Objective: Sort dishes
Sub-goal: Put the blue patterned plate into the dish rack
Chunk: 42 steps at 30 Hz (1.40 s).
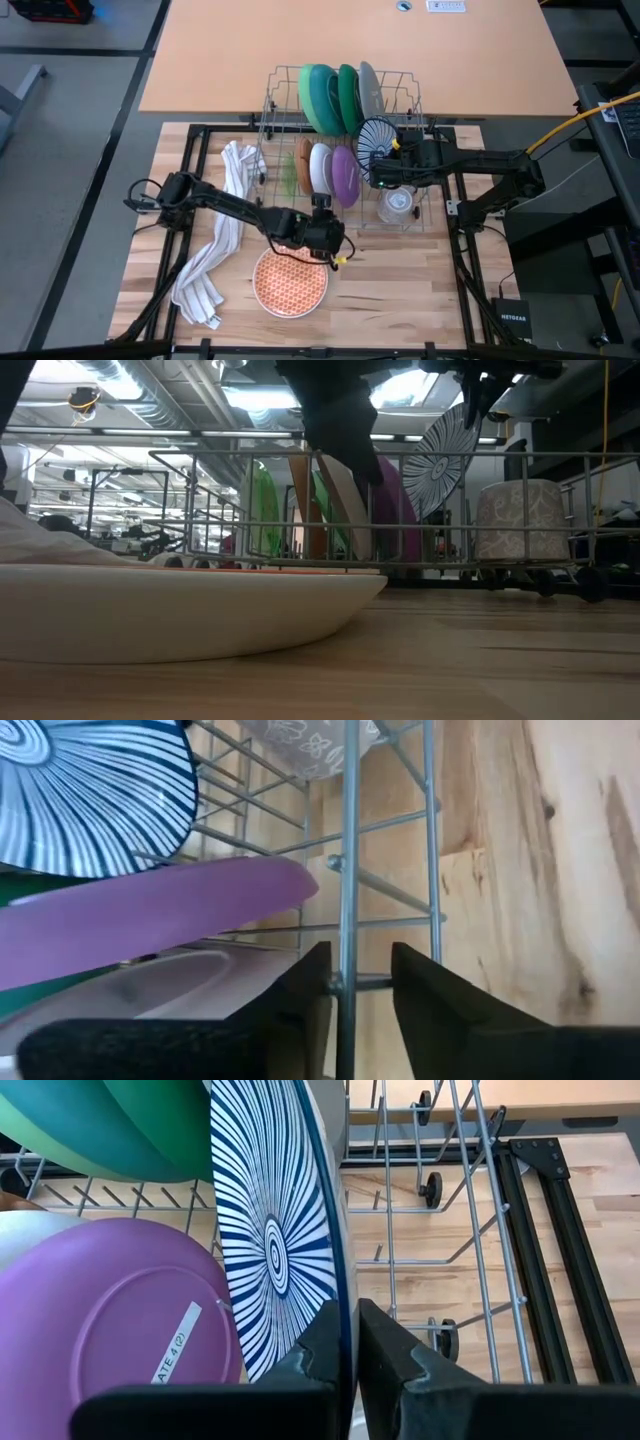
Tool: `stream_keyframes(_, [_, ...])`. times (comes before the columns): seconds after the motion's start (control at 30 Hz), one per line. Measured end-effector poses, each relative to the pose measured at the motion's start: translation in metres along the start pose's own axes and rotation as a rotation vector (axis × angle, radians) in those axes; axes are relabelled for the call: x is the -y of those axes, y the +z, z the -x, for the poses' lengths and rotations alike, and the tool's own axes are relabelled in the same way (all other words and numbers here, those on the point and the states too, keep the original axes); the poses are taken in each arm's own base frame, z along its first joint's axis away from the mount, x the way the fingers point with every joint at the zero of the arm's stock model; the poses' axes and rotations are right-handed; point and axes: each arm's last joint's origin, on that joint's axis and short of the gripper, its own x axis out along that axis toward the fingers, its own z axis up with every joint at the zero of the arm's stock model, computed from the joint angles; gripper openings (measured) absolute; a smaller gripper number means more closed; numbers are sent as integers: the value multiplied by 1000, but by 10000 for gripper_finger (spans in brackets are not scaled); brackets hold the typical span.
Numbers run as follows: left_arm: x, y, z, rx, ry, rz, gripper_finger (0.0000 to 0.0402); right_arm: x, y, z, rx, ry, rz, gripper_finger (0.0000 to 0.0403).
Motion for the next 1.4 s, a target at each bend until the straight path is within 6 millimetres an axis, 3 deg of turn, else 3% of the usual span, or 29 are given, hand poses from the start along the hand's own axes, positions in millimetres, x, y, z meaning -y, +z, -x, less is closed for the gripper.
stream_keyframes(0.33, [-16, -1, -11, -2, -71, 103, 34, 0, 2, 4, -19, 6, -4, 19])
stream_keyframes(0.57, [-18, -2, -13, -2, -68, 128, 37, 0, 10, 15, -40, 36, -29, 17])
stream_keyframes(0.87, [-18, 1, -15, 31, -73, 148, 40, -2, 7, 14, -99, 32, -107, 21])
stream_keyframes(1.4, [-18, 2, -15, 37, -73, 123, 42, -26, -10, -3, -79, -25, -85, 29])
